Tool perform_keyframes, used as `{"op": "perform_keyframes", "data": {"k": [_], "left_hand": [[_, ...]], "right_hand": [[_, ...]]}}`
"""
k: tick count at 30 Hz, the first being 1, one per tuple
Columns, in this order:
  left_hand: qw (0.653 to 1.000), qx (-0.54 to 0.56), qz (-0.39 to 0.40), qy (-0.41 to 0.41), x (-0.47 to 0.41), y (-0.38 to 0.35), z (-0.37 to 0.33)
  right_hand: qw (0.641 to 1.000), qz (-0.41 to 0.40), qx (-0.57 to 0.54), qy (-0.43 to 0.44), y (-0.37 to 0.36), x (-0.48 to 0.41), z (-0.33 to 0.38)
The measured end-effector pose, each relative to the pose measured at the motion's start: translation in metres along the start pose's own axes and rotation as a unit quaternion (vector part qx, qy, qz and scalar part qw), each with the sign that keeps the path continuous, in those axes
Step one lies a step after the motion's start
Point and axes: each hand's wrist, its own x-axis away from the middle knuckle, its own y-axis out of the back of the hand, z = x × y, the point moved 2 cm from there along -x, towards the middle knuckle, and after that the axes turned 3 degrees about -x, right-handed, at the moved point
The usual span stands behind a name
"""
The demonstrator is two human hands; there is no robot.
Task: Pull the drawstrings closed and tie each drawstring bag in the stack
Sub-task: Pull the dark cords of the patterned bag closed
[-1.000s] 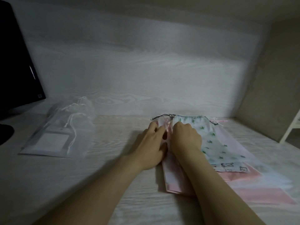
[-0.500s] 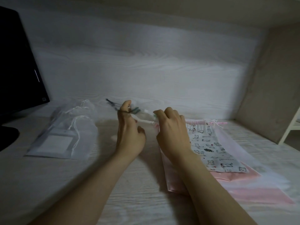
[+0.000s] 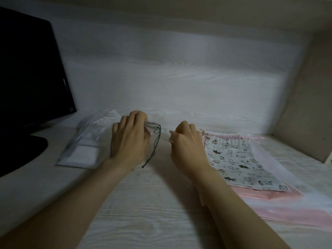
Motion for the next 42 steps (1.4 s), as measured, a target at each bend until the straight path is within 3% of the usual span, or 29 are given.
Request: {"op": "perform_keyframes", "data": {"k": [3, 5, 8, 13, 16, 18, 22, 27, 30, 38, 42], "left_hand": [[0.997, -0.067, -0.022, -0.021, 0.008, 0.009, 0.010], [0.994, -0.097, -0.030, -0.036, 0.016, 0.010, 0.013], [0.987, -0.144, -0.021, -0.069, 0.023, 0.011, 0.019], [0.988, -0.111, 0.089, -0.060, 0.028, 0.004, 0.027], [0.980, -0.070, 0.184, -0.039, 0.035, -0.004, 0.027], [0.973, -0.060, 0.218, -0.043, 0.037, -0.004, 0.023], [0.983, -0.035, 0.176, -0.026, 0.029, 0.000, 0.015], [0.983, -0.009, 0.171, 0.060, 0.029, -0.003, 0.023], [0.979, 0.036, 0.164, 0.116, 0.030, -0.002, 0.023], [0.970, 0.148, 0.113, 0.156, 0.025, -0.013, 0.021], [0.968, 0.144, 0.091, 0.184, 0.024, -0.015, 0.027]], "right_hand": [[0.998, 0.029, 0.058, -0.004, -0.011, -0.001, 0.002], [0.992, 0.094, 0.084, -0.034, -0.010, -0.002, 0.003], [0.982, 0.154, 0.044, -0.096, -0.004, -0.002, 0.001], [0.975, 0.046, -0.168, -0.139, 0.010, 0.002, 0.004], [0.931, -0.009, -0.312, -0.190, 0.015, 0.006, 0.006], [0.921, -0.005, -0.330, -0.204, 0.017, 0.007, 0.009], [0.964, 0.022, -0.219, -0.146, 0.011, 0.008, 0.007], [0.978, 0.033, -0.197, -0.067, -0.009, 0.011, -0.006], [0.959, 0.054, -0.248, -0.129, -0.014, 0.012, -0.014], [0.929, 0.051, -0.276, -0.242, -0.011, 0.015, -0.023], [0.878, 0.028, -0.368, -0.303, -0.007, 0.013, -0.023]]}}
